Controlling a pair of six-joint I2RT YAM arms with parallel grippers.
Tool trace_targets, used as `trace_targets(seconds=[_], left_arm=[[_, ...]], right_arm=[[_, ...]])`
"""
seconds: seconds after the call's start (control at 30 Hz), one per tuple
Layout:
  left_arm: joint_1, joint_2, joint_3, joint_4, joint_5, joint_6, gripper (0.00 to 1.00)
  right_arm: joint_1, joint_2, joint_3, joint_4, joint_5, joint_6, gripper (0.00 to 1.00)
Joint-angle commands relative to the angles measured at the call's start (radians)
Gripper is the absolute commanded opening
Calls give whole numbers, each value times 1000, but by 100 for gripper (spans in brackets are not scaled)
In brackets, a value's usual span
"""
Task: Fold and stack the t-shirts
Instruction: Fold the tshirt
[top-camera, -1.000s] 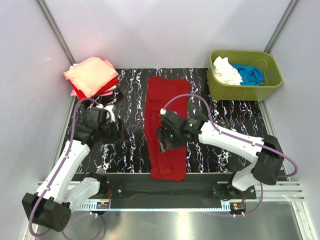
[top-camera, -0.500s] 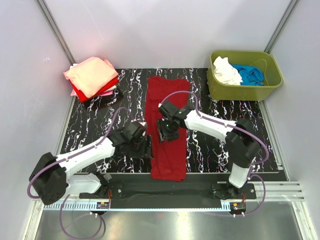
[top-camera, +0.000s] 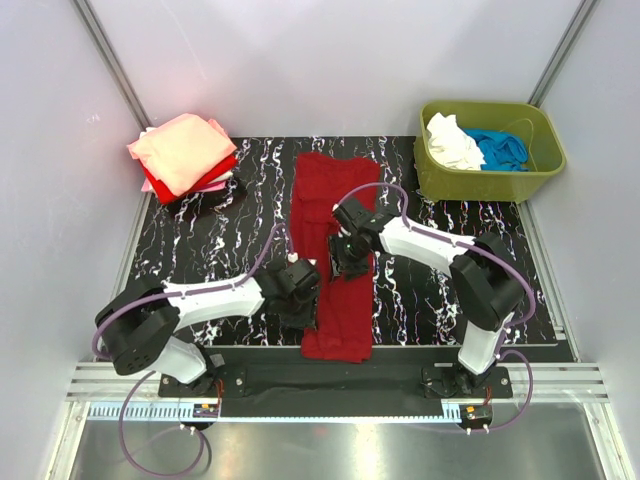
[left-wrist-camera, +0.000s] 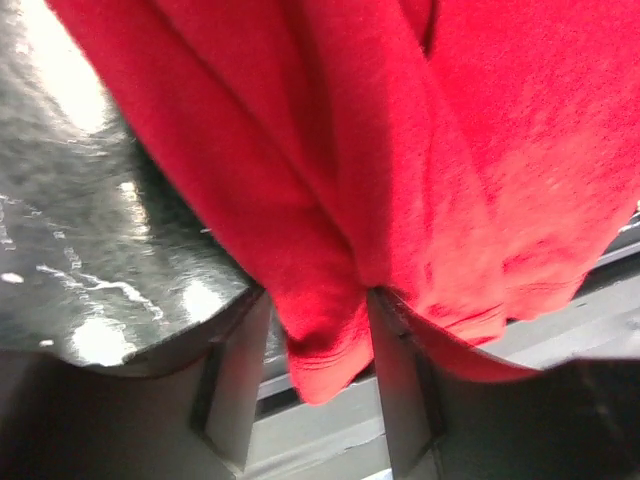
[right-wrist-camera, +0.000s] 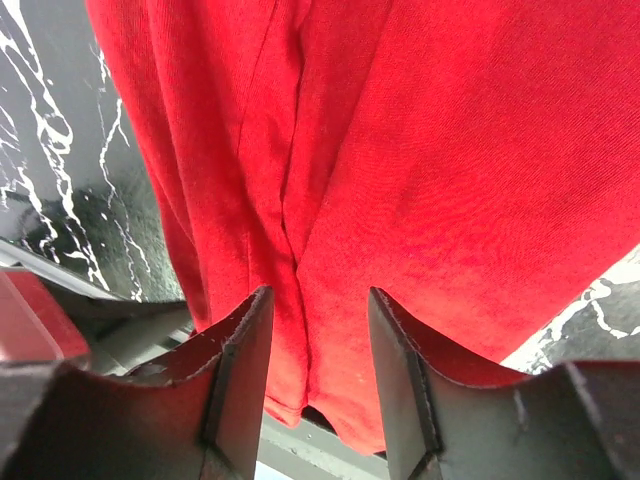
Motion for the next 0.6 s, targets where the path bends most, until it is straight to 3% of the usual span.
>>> trace_targets(seconds=[0.0, 0.03, 0.07, 0.27, 0.4, 0.5, 0.57], left_arm=[[-17, 34, -1, 71, -54, -16, 37], [-17, 37, -1, 77, -54, -16, 13], [-18, 39, 5, 71, -54, -20, 1], [-47, -41, 48, -90, -112, -65, 0], [-64, -212, 6, -154, -130, -144, 0], [-66, -317, -47, -138, -123, -206, 0], [-67, -383, -108, -96, -105, -253, 0]], right_arm=[[-29, 1, -10, 47, -45, -19, 49], [-33, 4, -17, 52, -54, -21, 49], [-40, 16, -19, 61, -56, -19, 49], [-72, 45, -10, 50, -73, -13, 47], [-95, 44, 0, 33, -85, -15, 42], [-95, -30, -31, -5, -42, -27, 48], [-95, -126, -85, -46, -5, -26, 61]])
